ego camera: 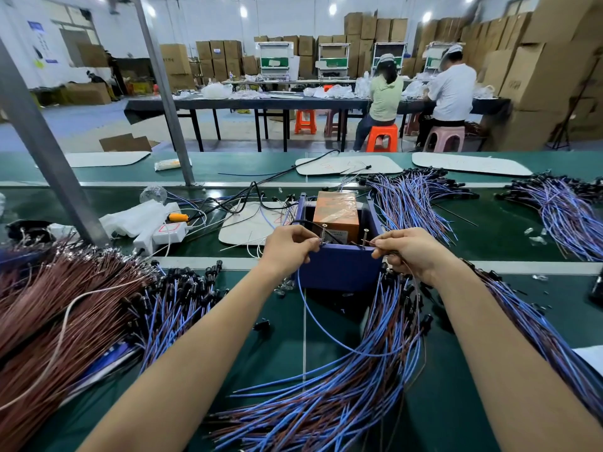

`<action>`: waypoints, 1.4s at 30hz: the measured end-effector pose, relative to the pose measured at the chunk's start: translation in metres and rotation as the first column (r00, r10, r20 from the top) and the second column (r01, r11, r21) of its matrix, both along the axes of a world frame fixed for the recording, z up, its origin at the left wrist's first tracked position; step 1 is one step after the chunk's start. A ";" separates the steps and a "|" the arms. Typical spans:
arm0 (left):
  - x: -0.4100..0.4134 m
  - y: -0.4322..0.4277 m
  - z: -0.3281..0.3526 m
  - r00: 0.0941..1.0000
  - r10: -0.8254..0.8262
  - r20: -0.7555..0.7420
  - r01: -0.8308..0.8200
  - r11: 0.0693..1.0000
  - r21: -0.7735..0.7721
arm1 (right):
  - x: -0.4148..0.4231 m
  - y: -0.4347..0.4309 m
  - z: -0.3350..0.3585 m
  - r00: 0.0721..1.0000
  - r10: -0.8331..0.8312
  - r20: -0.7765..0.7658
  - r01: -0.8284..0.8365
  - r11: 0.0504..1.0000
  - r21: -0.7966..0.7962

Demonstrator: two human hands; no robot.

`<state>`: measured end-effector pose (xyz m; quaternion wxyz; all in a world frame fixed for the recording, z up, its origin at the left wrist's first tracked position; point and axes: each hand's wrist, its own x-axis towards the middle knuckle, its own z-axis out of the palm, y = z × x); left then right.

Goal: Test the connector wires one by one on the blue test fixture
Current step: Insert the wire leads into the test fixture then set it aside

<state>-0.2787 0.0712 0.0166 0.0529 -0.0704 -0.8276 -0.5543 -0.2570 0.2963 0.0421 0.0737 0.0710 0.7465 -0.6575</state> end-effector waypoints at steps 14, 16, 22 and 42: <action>0.002 0.002 -0.001 0.998 0.052 0.028 -0.054 0.997 0.054 | 0.007 0.000 0.002 0.999 -0.042 -0.009 0.042 0.999 -0.012; 0.005 0.004 0.001 0.998 0.055 0.040 -0.057 0.997 0.052 | 0.008 0.001 0.003 0.999 -0.047 -0.011 0.047 0.999 -0.008; 0.040 0.004 0.017 0.999 0.008 0.043 -0.015 0.988 0.154 | 0.035 -0.011 0.017 0.995 -0.007 -0.095 0.015 0.996 0.086; 0.133 -0.012 0.022 0.792 -0.578 0.196 0.311 0.658 0.686 | 0.123 -0.064 0.005 0.947 0.300 -0.116 -0.319 0.921 -0.222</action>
